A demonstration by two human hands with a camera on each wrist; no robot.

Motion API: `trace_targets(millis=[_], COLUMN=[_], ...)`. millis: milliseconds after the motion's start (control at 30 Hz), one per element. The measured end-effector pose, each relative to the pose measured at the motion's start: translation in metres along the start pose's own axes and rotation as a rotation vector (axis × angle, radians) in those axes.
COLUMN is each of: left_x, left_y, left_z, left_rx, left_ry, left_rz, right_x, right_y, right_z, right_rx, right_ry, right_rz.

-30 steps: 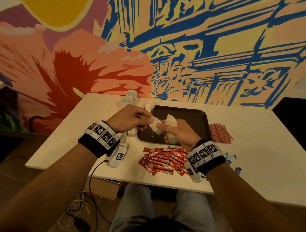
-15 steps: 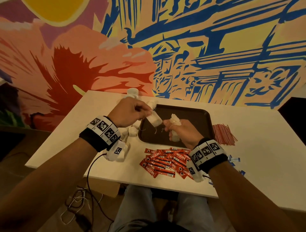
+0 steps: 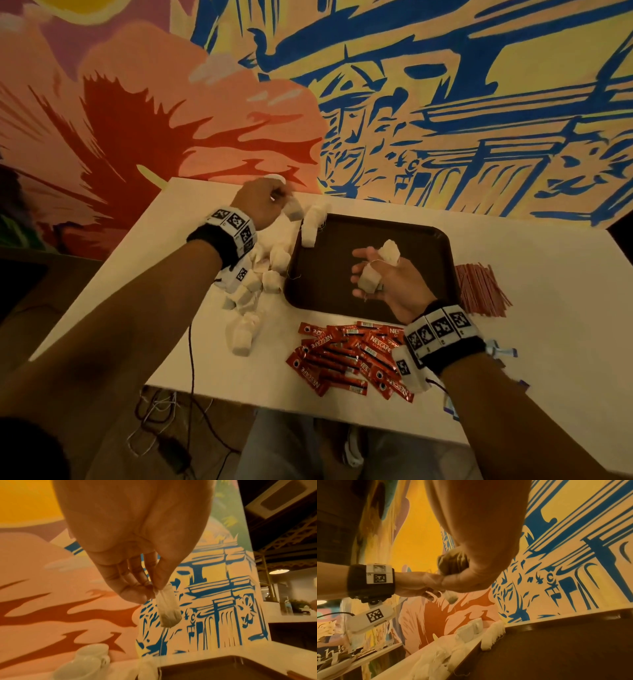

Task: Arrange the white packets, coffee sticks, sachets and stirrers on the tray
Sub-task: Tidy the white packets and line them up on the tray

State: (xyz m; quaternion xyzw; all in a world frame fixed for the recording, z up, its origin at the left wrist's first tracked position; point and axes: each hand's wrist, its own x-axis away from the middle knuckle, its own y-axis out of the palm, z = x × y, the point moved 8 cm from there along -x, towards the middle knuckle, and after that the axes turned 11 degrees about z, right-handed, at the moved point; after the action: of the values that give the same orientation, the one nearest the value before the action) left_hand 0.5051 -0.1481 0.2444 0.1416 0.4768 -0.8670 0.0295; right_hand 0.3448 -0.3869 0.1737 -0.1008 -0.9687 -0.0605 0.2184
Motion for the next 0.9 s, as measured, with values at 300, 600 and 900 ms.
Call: trace_targets(millis=[300,600,900], left_x=[-0.012,-0.029,-0.051], left_y=[0.118,0.168,0.176], left_z=[-0.034,-0.052,-0.068], left_rx=[-0.137,-0.166,-0.123], left_ry=[-0.022,-0.084,-0.134], left_rz=[-0.381,-0.444,-0.379], right_x=[-0.065,-0.139,-0.198], right_y=[-0.003,0.020,0.066], right_z=[0.013,0.025,0.047], right_rx=[0.129,0.183,0.296], right_ry=[0.047,0.156,0.271], right_rz=[0.081,0.045,0.062])
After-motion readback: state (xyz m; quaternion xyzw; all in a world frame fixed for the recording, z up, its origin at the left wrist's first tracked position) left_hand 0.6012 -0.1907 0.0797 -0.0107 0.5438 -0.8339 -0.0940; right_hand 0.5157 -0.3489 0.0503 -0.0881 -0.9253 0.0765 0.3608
